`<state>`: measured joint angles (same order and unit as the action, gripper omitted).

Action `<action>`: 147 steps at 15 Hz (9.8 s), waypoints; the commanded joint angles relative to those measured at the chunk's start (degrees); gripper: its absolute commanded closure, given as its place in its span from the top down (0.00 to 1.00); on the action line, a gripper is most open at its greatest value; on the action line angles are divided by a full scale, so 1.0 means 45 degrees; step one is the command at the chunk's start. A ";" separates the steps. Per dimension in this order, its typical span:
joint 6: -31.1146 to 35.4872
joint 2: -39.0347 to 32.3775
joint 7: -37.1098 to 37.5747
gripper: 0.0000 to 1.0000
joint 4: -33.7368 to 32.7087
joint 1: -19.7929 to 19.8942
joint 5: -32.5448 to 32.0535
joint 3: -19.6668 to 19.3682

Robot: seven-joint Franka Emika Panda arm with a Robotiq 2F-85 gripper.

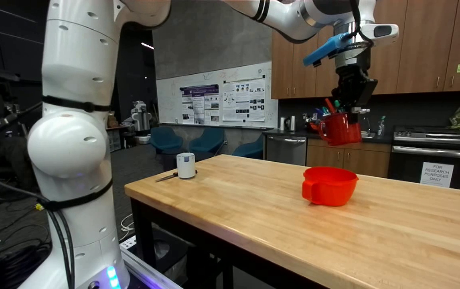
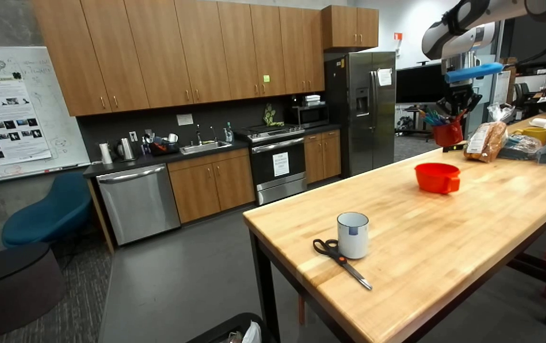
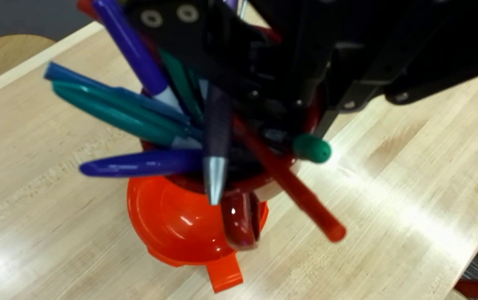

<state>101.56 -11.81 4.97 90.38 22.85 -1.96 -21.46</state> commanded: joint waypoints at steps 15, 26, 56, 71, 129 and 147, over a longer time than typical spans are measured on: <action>-0.1030 -0.0791 -0.0270 0.02 -0.1290 0.0145 -0.0395 0.0060; -0.0710 -0.0875 -0.0029 0.09 -0.0962 0.0102 -0.0256 0.0123; 0.2870 -0.0687 0.1093 0.02 0.0452 -0.0099 -0.3473 -0.0568; 0.5558 0.1585 0.1912 0.02 0.5652 -0.0478 -0.7844 -0.0641; 0.4476 0.1516 1.4426 0.02 0.6361 -0.1586 -1.6908 0.1402; 0.4484 0.2068 1.4537 0.02 0.8234 -0.1149 -1.9544 0.0946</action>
<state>122.54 -4.90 69.28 125.04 18.09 -86.66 -17.53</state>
